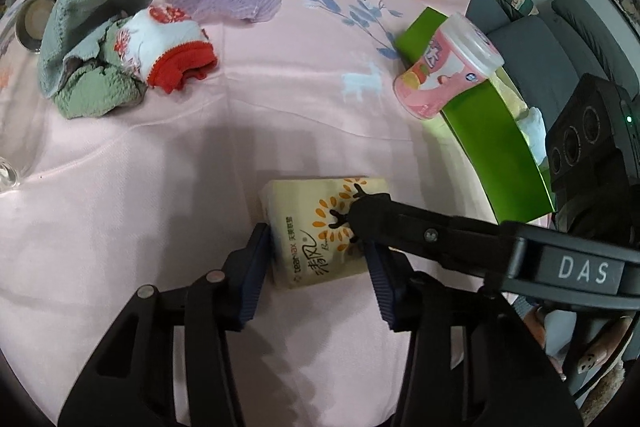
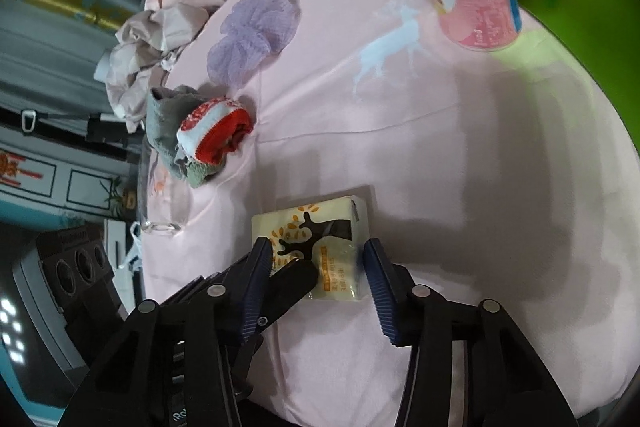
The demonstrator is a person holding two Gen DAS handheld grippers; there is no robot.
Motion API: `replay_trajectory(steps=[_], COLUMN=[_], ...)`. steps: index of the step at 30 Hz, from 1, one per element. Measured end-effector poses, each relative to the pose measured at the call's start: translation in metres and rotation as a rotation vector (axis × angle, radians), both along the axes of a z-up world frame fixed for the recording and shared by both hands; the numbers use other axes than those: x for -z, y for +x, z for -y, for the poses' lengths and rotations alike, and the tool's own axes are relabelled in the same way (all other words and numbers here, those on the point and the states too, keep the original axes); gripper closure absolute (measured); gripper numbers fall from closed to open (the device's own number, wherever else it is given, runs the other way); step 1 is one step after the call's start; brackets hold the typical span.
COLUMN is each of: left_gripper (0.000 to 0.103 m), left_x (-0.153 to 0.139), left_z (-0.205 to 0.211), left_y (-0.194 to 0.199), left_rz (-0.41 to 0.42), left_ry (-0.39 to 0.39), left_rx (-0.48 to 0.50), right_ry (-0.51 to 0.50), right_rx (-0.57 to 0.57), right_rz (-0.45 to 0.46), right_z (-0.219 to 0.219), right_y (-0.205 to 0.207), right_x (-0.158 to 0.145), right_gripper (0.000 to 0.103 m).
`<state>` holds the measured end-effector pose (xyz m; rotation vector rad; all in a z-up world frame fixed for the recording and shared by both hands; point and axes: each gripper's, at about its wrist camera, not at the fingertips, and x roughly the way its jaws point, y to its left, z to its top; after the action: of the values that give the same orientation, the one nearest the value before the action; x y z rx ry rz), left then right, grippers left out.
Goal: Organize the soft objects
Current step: 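Grasp the tree-print tissue pack with the right tool and lift it, then carry the tissue pack into the green box and open the right tool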
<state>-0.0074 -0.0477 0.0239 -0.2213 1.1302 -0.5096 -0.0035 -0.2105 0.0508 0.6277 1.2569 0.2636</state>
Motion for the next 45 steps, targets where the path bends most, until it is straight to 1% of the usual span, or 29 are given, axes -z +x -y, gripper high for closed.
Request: replay_trajectory(steps=[3, 14, 18, 24, 30, 40, 45], left_gripper=[0.059, 0.059, 0.059, 0.059, 0.059, 0.062, 0.063], left_x=[-0.009, -0.065, -0.081, -0.098, -0.113, -0.143, -0.148], left_z=[0.005, 0.031, 0.046, 0.07, 0.095, 0.145, 0.172], left_y=[-0.006, -0.028, -0.032, -0.034, -0.027, -0.001, 0.014], left_rz=[0.02, 0.161, 0.205, 0.257, 0.307, 0.403, 0.424], left_ry=[-0.007, -0.064, -0.068, -0.069, -0.075, -0.082, -0.095], left_rx=[0.005, 0.065, 0.094, 0.148, 0.19, 0.247, 0.289], right_ry=[-0.017, -0.077, -0.085, -0.081, -0.074, -0.081, -0.09], right_rx=[0.007, 0.078, 0.108, 0.171, 0.227, 0.306, 0.369], right_rz=[0.024, 0.192, 0.241, 0.293, 0.345, 0.45, 0.482], right_z=[0.003, 0.024, 0.036, 0.058, 0.082, 0.127, 0.154], right_y=[-0.008, -0.042, -0.051, -0.059, -0.059, -0.044, -0.037], right_x=[-0.009, -0.077, -0.094, -0.108, -0.12, -0.145, -0.151], right_gripper=[0.054, 0.054, 0.054, 0.054, 0.054, 0.054, 0.054])
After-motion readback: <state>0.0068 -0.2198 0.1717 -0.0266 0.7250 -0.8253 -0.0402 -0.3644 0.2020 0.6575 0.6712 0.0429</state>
